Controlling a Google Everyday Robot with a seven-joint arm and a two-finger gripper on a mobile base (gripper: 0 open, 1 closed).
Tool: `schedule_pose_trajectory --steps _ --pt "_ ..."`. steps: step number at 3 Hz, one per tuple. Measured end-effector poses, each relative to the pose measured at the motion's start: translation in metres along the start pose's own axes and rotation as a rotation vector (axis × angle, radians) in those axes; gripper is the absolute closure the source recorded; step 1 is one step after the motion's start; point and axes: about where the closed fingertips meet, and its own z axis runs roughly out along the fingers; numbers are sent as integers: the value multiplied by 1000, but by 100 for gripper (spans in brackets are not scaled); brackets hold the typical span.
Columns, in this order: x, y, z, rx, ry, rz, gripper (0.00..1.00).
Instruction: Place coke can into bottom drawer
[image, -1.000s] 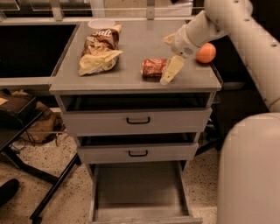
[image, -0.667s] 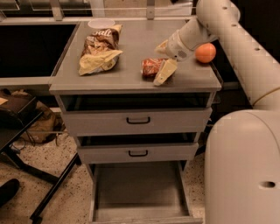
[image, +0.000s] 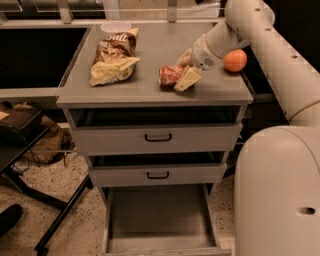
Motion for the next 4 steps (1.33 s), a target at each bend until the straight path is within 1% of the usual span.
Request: schedule_pose_trajectory --steps 1,2,3,4 --pt "-7 10 -8 18 5 -12 88" --pt "-24 34 -38 89 -10 -15 100" --pt "-26 74 -51 121 -62 -9 100" --pt "-2 133 -24 66 -131 24 100"
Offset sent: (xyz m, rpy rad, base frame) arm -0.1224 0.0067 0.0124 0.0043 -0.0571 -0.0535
